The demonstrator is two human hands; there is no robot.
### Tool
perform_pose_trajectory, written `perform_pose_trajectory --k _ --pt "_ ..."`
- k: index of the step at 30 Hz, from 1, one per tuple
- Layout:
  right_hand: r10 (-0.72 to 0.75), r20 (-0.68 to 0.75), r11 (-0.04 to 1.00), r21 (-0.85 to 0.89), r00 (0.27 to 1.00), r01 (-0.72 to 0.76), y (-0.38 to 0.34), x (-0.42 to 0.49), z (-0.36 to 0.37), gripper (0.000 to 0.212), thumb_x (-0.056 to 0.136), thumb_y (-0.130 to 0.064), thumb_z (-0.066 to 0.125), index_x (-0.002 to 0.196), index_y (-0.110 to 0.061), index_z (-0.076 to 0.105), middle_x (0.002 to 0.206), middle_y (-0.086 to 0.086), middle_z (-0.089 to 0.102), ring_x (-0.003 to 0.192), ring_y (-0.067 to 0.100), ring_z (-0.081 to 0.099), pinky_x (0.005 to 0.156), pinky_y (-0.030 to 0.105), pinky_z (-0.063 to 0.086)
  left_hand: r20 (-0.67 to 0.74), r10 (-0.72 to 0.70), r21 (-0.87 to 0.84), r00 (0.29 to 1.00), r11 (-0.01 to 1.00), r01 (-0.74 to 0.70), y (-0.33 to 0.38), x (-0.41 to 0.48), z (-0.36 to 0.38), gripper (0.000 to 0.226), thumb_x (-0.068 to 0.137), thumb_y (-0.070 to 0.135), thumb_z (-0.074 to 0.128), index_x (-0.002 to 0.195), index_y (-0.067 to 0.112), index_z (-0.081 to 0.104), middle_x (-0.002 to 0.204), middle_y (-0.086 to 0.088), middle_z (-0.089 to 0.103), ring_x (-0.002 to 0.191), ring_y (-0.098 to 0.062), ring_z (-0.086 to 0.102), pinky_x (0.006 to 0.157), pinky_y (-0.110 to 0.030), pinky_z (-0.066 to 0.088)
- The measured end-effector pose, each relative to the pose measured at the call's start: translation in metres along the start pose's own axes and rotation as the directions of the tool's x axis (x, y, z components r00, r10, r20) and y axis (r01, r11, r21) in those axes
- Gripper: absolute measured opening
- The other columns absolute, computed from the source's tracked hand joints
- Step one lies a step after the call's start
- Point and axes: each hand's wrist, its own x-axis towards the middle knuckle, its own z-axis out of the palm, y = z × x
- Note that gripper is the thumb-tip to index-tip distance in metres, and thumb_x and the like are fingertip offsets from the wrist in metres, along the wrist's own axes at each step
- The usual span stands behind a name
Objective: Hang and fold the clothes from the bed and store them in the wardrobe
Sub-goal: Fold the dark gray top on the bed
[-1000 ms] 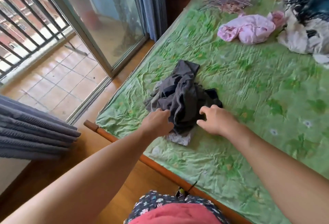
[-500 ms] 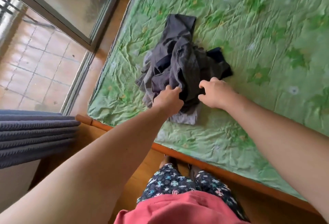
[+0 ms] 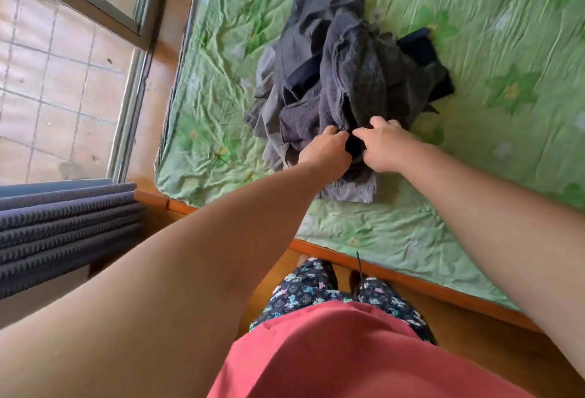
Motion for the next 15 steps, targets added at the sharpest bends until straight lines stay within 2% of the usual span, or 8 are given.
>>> perform_pose_trajectory --k 3,4,6,8,11,13,15 --pt "0.005 -0.056 1.0 0.008 0.998 -0.004 -0.001 0.007 0.006 0.027 0.096 -0.019 0.044 0.122 -0.017 0.05 0.134 0.008 0.036 0.127 0.036 0.039 0.1 0.052 0.045 -0.066 -0.005 -0.083 0.998 0.997 0.0 -0.007 0.002 -0.001 0.041 0.097 0.019 0.048 0.138 0.015 0.055 0.133 -0.007 0.051 0.117 -0.031 0.056 0.095 -0.047 0.049" --pt "0.011 -0.1 1.0 0.03 0.995 -0.008 -0.002 0.008 0.006 0.02 0.097 -0.02 0.046 0.115 -0.014 0.052 0.128 0.009 0.039 0.124 0.037 0.043 0.099 0.051 0.046 -0.116 -0.005 -0.117 0.993 0.993 -0.008 -0.008 0.002 -0.001 0.04 0.096 0.019 0.05 0.136 0.014 0.057 0.131 -0.007 0.055 0.116 -0.029 0.057 0.095 -0.044 0.049" --pt "0.053 -0.214 0.991 0.134 0.975 -0.024 -0.001 0.007 0.003 0.022 0.099 -0.024 0.052 0.114 -0.009 0.058 0.124 0.013 0.048 0.117 0.04 0.053 0.094 0.047 0.049 -0.232 -0.034 -0.204 0.972 0.979 -0.014 -0.009 0.001 -0.002 0.03 0.094 0.023 0.057 0.121 0.012 0.064 0.118 -0.006 0.063 0.106 -0.026 0.06 0.088 -0.037 0.049" --pt "0.111 -0.362 0.959 0.283 0.926 -0.004 0.004 -0.001 -0.005 0.023 0.097 -0.023 0.059 0.112 -0.007 0.065 0.118 0.016 0.058 0.109 0.039 0.059 0.09 0.041 0.05 -0.314 -0.096 -0.316 0.945 0.949 -0.008 -0.008 -0.004 -0.004 0.019 0.091 0.025 0.065 0.106 0.012 0.063 0.102 -0.002 0.064 0.093 -0.021 0.059 0.078 -0.033 0.048" --pt "0.188 -0.512 0.904 0.425 0.838 0.056 0.015 -0.022 -0.024 0.008 0.09 -0.007 0.059 0.095 -0.008 0.065 0.102 0.012 0.063 0.096 0.033 0.059 0.077 0.037 0.047 -0.375 -0.141 -0.409 0.916 0.912 -0.028 -0.003 -0.015 -0.016 0.016 0.086 0.015 0.064 0.095 0.017 0.052 0.09 0.003 0.058 0.083 -0.02 0.055 0.067 -0.03 0.041" --pt "0.233 -0.56 0.892 0.449 0.795 0.054 0.022 -0.042 -0.041 0.013 0.086 0.0 0.053 0.087 -0.011 0.059 0.094 0.006 0.058 0.085 0.028 0.055 0.068 0.033 0.039 -0.421 -0.103 -0.399 0.901 0.913 -0.083 0.0 -0.026 -0.031 0.021 0.082 0.007 0.059 0.093 0.018 0.045 0.086 0.003 0.053 0.079 -0.021 0.051 0.06 -0.029 0.035" --pt "0.235 -0.62 0.908 0.415 0.749 0.059 0.027 -0.067 -0.06 0.016 0.087 0.001 0.05 0.082 -0.014 0.054 0.09 0.004 0.051 0.074 0.027 0.051 0.064 0.033 0.035 -0.467 -0.043 -0.353 0.883 0.925 -0.142 0.004 -0.039 -0.052 0.025 0.08 0.003 0.054 0.094 0.019 0.041 0.09 0.003 0.05 0.08 -0.022 0.047 0.058 -0.031 0.032"
